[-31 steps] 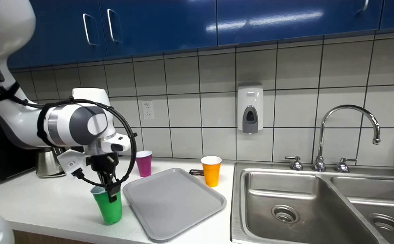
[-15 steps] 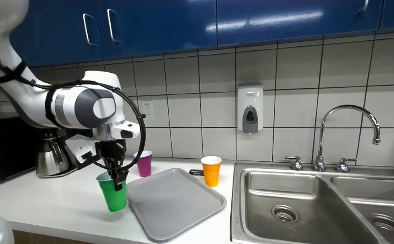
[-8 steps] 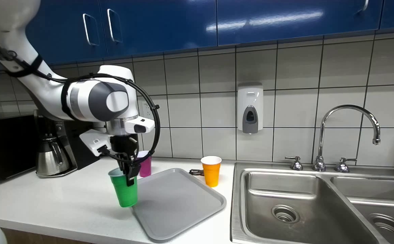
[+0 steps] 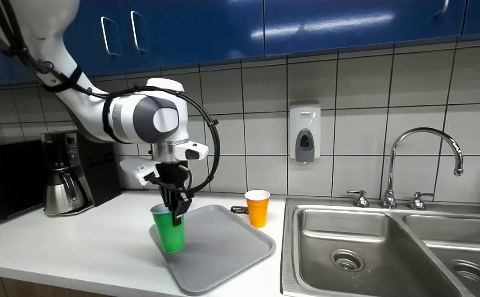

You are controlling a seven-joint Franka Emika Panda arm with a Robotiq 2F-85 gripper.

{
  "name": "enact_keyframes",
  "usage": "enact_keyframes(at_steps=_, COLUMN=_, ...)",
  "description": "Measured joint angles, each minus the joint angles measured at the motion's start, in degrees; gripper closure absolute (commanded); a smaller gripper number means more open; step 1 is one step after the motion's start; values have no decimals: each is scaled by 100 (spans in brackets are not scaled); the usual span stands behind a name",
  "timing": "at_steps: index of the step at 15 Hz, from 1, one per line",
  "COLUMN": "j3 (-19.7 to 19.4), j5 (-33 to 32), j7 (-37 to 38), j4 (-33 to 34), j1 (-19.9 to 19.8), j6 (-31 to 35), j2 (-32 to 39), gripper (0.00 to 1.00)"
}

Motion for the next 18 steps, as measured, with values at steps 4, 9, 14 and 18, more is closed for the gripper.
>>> enact_keyframes(at_steps=4, j3=-152, j5=-16, j7=-331, j4=166, j1=-28, j6=-13, j2=277, gripper=99)
enact_keyframes(at_steps=9, j3=-305, j5=-113, j7=-698, j4=392, j1=-33, j6=-10, j2=618, gripper=99)
enact_keyframes(at_steps=14, j3=-428, j5=-179, j7=-1209, j4=595, j1=-33, j6=-8, j2=909, gripper=99)
enact_keyframes(at_steps=18, j3=-479, j5=-179, j7=-1692, j4=704, j1=-33, j6=-4, j2=1095, gripper=99)
